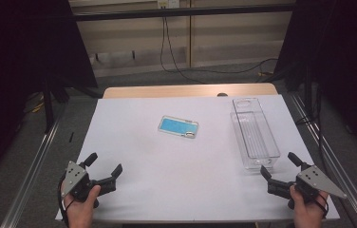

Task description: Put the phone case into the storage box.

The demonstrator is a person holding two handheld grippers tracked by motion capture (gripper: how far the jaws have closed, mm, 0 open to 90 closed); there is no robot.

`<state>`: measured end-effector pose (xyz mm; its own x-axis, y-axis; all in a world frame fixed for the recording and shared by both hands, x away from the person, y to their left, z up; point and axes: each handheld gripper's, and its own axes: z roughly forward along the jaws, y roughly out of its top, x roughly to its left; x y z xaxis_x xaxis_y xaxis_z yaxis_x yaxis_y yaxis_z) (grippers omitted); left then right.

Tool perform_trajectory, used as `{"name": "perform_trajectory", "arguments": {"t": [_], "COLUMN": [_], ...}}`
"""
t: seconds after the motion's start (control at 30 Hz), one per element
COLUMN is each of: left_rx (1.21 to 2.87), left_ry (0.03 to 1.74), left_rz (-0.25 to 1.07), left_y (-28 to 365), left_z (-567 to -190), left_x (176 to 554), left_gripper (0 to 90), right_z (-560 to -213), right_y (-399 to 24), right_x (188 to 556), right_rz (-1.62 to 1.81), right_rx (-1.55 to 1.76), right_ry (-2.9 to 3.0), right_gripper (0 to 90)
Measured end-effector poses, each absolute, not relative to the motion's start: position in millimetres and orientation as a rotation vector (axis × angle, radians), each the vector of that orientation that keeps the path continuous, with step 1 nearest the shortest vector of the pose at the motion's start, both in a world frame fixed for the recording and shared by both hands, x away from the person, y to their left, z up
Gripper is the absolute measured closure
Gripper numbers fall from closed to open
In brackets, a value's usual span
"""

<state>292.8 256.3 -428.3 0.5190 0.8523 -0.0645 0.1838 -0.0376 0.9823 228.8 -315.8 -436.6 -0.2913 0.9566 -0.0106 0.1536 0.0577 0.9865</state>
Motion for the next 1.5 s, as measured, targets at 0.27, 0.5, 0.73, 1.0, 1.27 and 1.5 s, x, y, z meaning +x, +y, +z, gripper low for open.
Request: {"name": "perform_trajectory", "arguments": {"t": [0.27, 0.5, 0.73, 1.0, 1.27, 1.5], "left_rx": [1.558, 1.577, 1.587, 1.588, 1.614, 1.651], "left_ry": [0.912, 0.891, 0.877, 0.854, 0.818, 0.765], "left_rz": [0.677, 0.667, 0.640, 0.600, 0.573, 0.542], "left_y": [252, 246, 242, 232, 220, 207], "left_z": [-428, -428, -426, -423, -420, -424], "left_x": [294, 296, 301, 306, 310, 318], "left_gripper": [1.5, 1.9, 2.6, 3.6, 3.6, 2.3], "right_z": [-437, -437, -436, -437, -437, -437], "right_y": [-318, -318, -317, -317, -317, -317], "right_x": [227, 228, 226, 226, 226, 226], "right_rz": [1.328, 1.322, 1.311, 1.312, 1.316, 1.314], "right_rx": [1.150, 1.147, 1.146, 1.151, 1.149, 1.152], "right_ry": [1.563, 1.572, 1.574, 1.579, 1.577, 1.579], "right_gripper": [0.0, 0.0, 0.0, 0.0, 0.0, 0.0]}}
